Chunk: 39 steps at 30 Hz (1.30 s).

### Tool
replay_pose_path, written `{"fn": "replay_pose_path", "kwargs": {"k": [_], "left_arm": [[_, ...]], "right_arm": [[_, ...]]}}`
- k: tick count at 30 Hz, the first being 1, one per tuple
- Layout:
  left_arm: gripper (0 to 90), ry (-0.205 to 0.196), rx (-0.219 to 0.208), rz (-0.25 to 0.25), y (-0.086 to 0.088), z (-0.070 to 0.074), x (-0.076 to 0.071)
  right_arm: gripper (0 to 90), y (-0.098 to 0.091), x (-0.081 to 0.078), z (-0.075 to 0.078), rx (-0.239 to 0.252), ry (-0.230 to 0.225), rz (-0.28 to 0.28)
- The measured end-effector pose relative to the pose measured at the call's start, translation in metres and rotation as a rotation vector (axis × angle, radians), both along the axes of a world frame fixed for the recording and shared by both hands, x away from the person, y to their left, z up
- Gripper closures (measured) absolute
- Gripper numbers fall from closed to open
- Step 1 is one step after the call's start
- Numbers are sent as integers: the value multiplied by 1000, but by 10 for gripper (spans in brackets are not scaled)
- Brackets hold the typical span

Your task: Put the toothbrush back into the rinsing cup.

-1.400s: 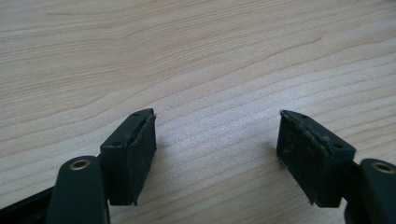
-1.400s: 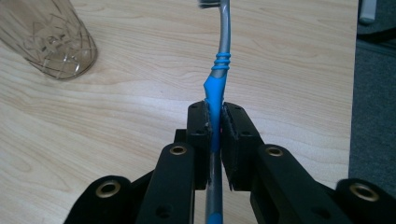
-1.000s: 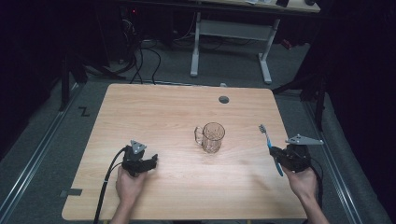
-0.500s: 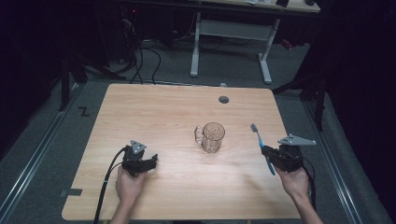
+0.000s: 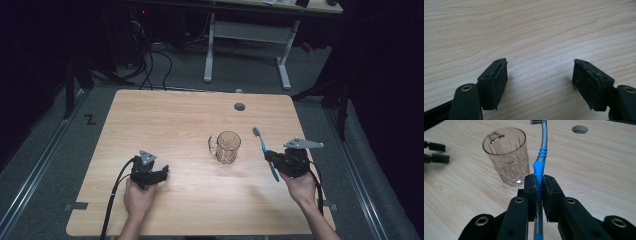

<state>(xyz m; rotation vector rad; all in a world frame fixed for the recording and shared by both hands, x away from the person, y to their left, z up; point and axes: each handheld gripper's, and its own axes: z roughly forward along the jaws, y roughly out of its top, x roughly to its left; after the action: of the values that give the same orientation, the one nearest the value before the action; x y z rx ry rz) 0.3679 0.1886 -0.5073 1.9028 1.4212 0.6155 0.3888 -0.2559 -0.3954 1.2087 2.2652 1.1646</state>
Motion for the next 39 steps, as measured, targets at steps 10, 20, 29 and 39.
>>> {"fn": "replay_pose_path", "kwargs": {"k": [10,20,29,39], "left_arm": [[292,0,-2,5,0,0,0],[292,0,-2,6,0,0,0],[292,0,1,4,1,0,1],[292,-1,-5,2,1,0,0]], "right_arm": [[822,11,7,8,52,-8,35],[822,18,13,16,114,-7,60],[822,27,32,28,157,-14,85],[822,44,44,34,194,-5,112]]}}
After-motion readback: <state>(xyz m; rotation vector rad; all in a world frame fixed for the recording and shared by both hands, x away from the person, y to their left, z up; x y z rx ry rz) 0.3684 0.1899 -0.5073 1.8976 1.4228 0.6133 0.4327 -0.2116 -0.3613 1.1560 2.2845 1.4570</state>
